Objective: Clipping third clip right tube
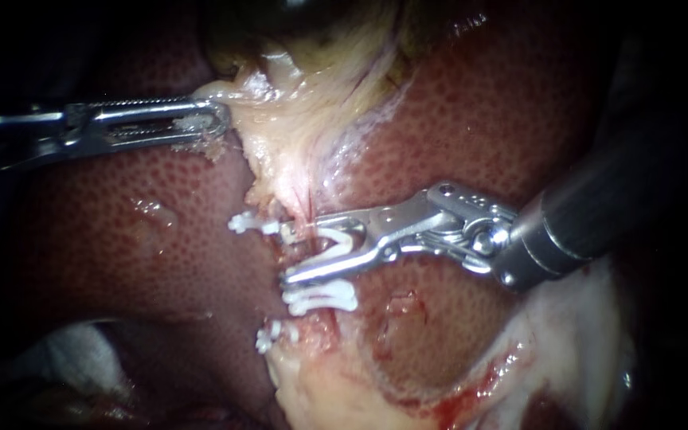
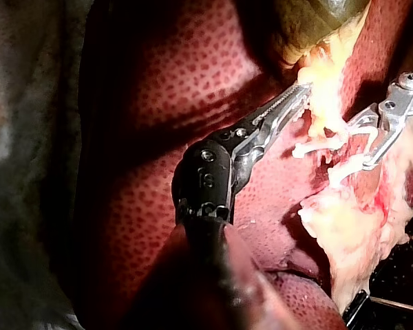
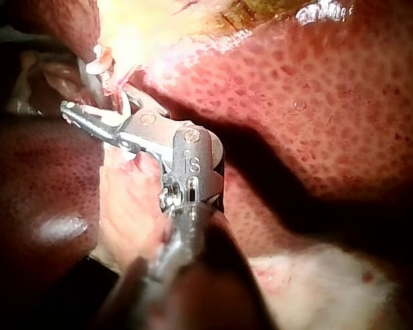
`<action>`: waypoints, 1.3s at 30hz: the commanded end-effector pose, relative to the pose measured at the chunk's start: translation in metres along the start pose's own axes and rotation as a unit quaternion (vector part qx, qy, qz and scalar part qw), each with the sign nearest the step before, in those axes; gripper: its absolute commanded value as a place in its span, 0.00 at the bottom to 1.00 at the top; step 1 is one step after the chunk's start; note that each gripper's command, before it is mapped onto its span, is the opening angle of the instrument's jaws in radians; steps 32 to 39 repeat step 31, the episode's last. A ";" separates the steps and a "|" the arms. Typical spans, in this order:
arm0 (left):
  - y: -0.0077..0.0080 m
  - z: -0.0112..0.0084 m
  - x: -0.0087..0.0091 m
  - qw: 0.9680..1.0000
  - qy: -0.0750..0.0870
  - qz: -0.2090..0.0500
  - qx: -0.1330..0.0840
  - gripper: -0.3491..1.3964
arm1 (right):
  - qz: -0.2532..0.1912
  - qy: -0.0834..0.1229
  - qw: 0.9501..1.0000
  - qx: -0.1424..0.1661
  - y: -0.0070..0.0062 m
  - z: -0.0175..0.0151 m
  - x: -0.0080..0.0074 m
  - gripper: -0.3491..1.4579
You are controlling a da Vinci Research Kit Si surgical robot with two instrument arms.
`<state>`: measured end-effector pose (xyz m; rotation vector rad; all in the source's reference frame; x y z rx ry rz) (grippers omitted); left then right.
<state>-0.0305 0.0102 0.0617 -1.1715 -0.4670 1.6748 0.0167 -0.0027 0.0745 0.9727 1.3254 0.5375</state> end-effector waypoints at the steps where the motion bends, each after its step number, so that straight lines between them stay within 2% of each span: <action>1: 0.0000 0.0000 0.0000 1.000 0.000 0.000 0.000 0.00 | 0.003 -0.001 1.000 0.000 0.0001 -0.0002 -0.0001 0.21; 6: 0.0001 0.0000 0.0000 1.000 0.000 0.000 0.001 0.00 | 0.012 -0.001 1.000 0.001 0.0005 -0.0010 -0.0003 0.00; 12: 0.0001 0.0001 0.0000 1.000 0.000 0.000 0.001 0.00 | 0.038 -0.003 0.999 0.000 0.0006 -0.0013 -0.0004 0.00; 16: 0.0001 0.0001 0.0000 1.000 0.000 0.000 0.001 0.00 | 0.041 -0.011 0.999 -0.003 0.0004 -0.0013 -0.0006 0.00; 25: 0.0001 0.0001 0.0000 1.000 0.000 0.000 0.001 0.00 | 0.045 -0.012 0.999 -0.003 0.0005 -0.0011 -0.0011 0.00; 39: 0.0001 0.0001 0.0000 1.000 0.000 0.000 0.001 0.00 | 0.048 -0.012 0.999 -0.003 0.0004 -0.0012 -0.0012 0.00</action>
